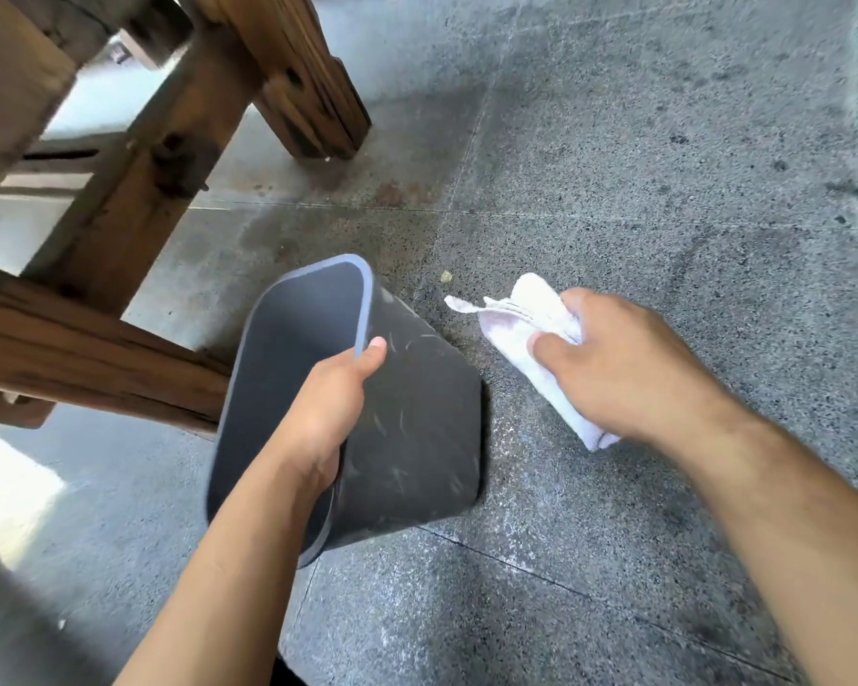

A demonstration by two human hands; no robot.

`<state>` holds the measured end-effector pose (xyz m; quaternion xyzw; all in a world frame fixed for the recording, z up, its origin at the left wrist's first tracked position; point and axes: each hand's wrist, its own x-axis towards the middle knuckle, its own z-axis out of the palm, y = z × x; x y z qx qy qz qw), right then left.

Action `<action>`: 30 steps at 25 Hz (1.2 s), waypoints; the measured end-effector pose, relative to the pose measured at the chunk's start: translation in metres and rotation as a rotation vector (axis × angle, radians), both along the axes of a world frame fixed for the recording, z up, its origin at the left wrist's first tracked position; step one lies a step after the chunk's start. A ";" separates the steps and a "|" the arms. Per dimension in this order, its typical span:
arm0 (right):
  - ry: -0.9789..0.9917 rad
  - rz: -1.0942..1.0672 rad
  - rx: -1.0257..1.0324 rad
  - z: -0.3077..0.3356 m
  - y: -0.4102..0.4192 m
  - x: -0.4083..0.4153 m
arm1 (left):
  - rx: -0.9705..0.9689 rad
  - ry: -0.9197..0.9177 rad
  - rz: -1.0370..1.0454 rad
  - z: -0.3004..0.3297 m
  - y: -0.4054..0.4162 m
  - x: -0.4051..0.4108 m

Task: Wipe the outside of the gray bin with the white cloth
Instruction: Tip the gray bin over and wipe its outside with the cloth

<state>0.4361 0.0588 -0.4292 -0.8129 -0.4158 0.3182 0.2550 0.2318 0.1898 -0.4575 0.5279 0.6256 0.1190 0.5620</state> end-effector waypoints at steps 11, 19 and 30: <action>0.143 -0.003 0.396 0.001 0.008 -0.077 | -0.314 -0.672 0.254 0.017 -0.043 0.029; -0.081 0.019 0.471 -0.012 0.003 -0.087 | -0.340 -0.832 0.303 0.017 -0.054 0.044; -0.438 -0.038 0.617 -0.005 -0.006 -0.062 | -0.210 -0.651 0.205 0.041 -0.063 0.044</action>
